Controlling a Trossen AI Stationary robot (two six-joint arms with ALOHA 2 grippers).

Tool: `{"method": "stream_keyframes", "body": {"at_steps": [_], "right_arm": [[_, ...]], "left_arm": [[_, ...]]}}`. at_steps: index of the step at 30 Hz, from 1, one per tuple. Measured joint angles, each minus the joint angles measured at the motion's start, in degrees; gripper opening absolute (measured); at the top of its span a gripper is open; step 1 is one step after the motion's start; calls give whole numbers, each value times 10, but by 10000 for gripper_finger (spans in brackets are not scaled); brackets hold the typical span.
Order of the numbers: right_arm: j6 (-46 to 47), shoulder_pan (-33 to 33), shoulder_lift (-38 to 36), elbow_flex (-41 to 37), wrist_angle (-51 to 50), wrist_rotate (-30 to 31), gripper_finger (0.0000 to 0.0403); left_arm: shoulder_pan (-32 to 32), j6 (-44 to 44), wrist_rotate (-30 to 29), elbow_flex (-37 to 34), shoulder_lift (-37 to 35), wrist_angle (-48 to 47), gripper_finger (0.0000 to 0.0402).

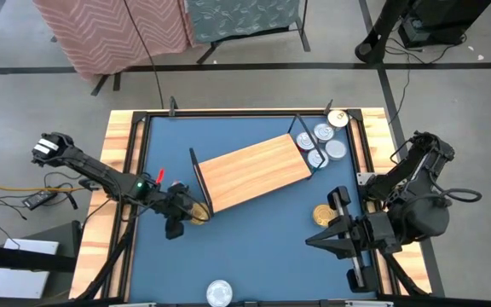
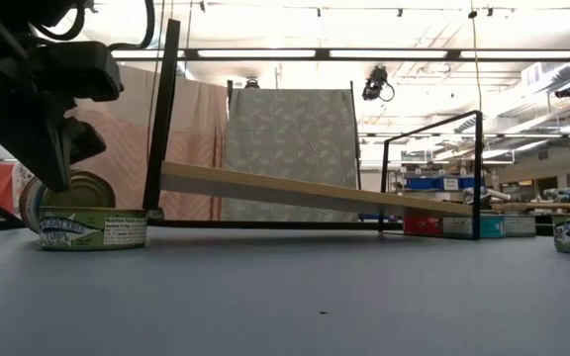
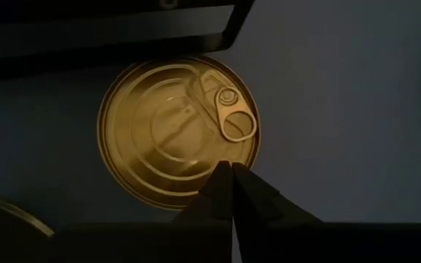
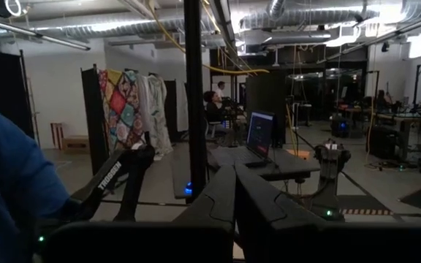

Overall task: Stack canned seafood by type on shelf
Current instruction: Put the blue/pink tuna can on the shelf

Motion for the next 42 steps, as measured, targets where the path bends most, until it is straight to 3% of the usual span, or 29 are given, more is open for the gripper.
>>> {"method": "stream_keyframes", "body": {"at_steps": [18,27,35,42], "right_arm": [[-49,2,0,0,30,-2,14],[-49,9,0,0,30,-2,14],[-58,13,0,0,31,-2,14],[-59,13,0,0,35,-1,13]], "left_arm": [[0,-58,-20,-3,1,-46,1],[-3,-79,30,-2,1,-64,0],[-12,-78,-17,-2,1,40,0],[-11,-92,-26,-18,6,48,0]]}}
